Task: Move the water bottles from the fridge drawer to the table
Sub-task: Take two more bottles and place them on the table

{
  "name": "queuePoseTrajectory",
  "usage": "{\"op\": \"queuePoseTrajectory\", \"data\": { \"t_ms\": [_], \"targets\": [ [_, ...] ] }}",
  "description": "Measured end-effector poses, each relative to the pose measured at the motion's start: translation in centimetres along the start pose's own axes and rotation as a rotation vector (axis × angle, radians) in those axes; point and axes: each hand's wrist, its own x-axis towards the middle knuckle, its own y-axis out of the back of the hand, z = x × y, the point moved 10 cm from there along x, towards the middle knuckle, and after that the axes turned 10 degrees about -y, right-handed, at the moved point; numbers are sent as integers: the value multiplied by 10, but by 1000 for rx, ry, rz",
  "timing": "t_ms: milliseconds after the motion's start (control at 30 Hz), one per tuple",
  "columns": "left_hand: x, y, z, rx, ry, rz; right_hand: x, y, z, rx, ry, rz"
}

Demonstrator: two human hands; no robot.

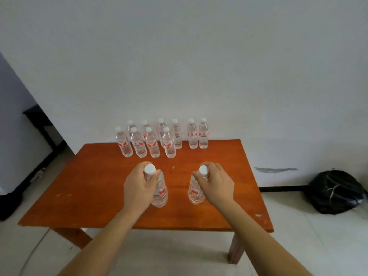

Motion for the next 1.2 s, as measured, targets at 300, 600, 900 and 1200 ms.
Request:
{"op": "queuePoseTrajectory", "data": {
  "t_ms": [300,600,900,1200],
  "targets": [
    [143,-70,-33,-82,-43,-37,155,-22,-14,-17,-4,48],
    [252,-193,-103,-102,-38,-235,260,-78,11,-23,-135,111],
    [306,-305,-166,-156,5,-451,341,-154,36,-97,-273,-6],
    [324,-354,-199,-200,-6,-547,381,-215,43,-103,-230,-180]
  ]
}}
